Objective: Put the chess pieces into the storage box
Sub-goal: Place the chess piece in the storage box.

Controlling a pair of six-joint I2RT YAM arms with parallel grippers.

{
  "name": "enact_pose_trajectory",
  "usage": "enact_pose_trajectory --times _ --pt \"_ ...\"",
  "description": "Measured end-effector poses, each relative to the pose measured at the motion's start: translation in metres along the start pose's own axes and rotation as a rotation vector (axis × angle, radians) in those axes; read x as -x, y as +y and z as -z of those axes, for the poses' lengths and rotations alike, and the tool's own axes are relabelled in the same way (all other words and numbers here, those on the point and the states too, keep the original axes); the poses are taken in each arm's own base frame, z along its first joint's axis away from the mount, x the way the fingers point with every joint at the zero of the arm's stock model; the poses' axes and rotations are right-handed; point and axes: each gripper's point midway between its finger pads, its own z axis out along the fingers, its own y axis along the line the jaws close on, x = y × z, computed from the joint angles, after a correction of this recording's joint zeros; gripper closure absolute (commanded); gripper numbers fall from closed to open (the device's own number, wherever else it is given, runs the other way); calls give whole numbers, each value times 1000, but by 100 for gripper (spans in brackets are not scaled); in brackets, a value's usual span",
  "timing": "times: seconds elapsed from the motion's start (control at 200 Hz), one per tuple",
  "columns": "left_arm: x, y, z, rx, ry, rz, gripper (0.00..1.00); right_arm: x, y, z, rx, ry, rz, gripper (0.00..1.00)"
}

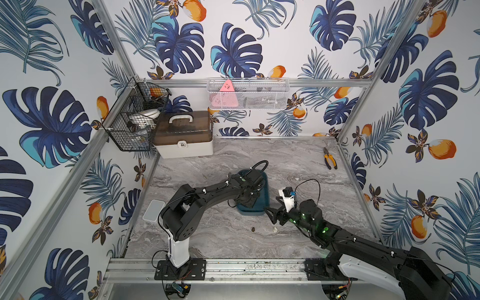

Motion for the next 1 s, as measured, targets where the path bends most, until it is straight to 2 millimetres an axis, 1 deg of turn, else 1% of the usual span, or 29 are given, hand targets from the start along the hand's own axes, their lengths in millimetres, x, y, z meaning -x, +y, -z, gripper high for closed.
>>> enact_pose_trajectory --times 0.1,0.18,0.39,0.731,0.836,0.936,0.996 --pt "-1 1 -2 9 4 -1 87 0 1 0 4 1 0 8" --pt "-1 3 -4 18 7 -6 84 0 1 0 7 1 0 8" --pt "-1 5 -6 33 7 -17 82 1 1 -1 7 2 0 8" --pt "1 5 -11 37 11 -21 81 0 1 -2 6 5 -1 7" --pt "1 5 -11 37 9 -21 79 0 1 -2 6 5 -1 7" --pt "2 4 -11 36 7 -21 72 0 1 -2 6 5 -1 7" --pt "2 4 -11 36 7 -22 70 0 1 -2 6 5 -1 7"
